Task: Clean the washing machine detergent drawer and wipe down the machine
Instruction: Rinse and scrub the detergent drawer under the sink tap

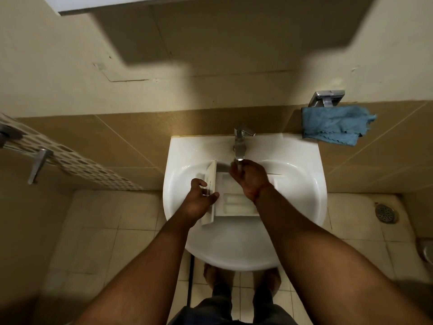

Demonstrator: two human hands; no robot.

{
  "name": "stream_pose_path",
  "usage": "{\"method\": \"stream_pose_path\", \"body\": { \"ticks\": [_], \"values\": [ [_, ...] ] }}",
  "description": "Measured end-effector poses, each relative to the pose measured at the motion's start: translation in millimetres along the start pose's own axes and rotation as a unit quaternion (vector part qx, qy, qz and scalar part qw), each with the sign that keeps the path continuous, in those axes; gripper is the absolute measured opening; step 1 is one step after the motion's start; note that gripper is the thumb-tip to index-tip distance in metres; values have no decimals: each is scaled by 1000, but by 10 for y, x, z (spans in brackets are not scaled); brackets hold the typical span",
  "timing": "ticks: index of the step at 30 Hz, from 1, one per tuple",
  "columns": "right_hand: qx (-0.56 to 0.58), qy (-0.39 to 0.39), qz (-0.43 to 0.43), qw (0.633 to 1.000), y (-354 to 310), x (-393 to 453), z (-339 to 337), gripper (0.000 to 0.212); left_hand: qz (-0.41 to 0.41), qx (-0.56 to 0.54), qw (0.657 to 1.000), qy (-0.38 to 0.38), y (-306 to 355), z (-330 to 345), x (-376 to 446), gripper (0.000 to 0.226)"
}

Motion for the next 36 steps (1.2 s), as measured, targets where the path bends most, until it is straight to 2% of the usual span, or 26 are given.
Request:
{"method": "stream_pose_path", "body": {
  "ticks": [1,2,4,5,7,8,10,12,14,16,18,20,22,23,25,26,27,28,29,31,33,34,36],
  "values": [
    [13,-20,4,1000,25,28,124,13,2,-2,1000,0,9,4,-16,41],
    [-20,-35,-3,999,67,38,203,12,4,-1,1000,0,13,10,-21,40],
    [-200,-79,-83,973,189,-29,230,22,4,0,1000,3,2,16,-10,39],
    [-293,-137,-143,935,277,-132,250,31,7,-1,1000,5,1,12,-10,38],
    [-413,-254,-256,836,467,-418,294,49,16,3,1000,5,22,12,-16,37],
    [-462,-278,-303,786,554,-534,259,56,18,9,1000,5,21,11,-3,37],
    [-550,-279,-368,696,678,-693,99,60,17,23,1000,7,-5,0,9,38],
    [-594,-284,-397,639,720,-735,-55,60,18,17,1000,3,0,1,-6,38],
    [-632,-262,-367,630,630,-638,-61,55,18,7,1000,0,11,-3,-7,37],
    [-675,-203,-325,630,506,-489,60,52,18,12,1000,-2,10,2,-2,36],
    [-703,-152,-335,609,363,-333,212,48,22,14,1000,-7,9,1,4,35],
    [-711,-142,-359,588,252,-189,254,41,26,17,999,-11,22,-5,4,35],
    [-718,-176,-388,550,211,-62,156,40,24,15,1000,-13,18,-8,11,36],
    [-723,-215,-394,525,203,-52,71,44,23,14,1000,-12,10,-10,11,36],
    [-723,-291,-372,504,242,-48,-247,63,22,18,1000,-8,-8,-13,19,37],
    [-719,-295,-341,529,216,-59,-471,69,19,23,1000,-7,-11,-13,26,38],
    [-709,-263,-312,576,188,-68,-716,72,17,26,999,-5,-9,-17,23,39],
    [-698,-204,-296,620,153,-76,-964,71,16,27,999,-4,-2,-19,24,40],
    [-700,-141,-284,640,127,-83,-1149,65,15,29,999,-4,6,-18,24,40],
    [-732,-72,-266,623,161,-84,-1194,50,13,28,999,-6,13,-21,17,40],
    [-720,-46,-259,642,225,-126,-825,48,14,31,999,-4,11,-16,9,39],
    [-709,-54,-276,647,303,-155,-565,49,14,33,999,-2,9,-19,8,39],
    [-709,-105,-336,611,481,-281,-120,51,17,39,999,-1,20,-19,-1,38]
  ]
}}
Point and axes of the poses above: each hand's wrist, its own x-axis towards the middle knuckle, its own z-axis out of the palm, y = z × x, the point moved 4 cm from there along x, towards the middle knuckle, and after that the axes turned 14 degrees about -z, right-handed, at the moved point
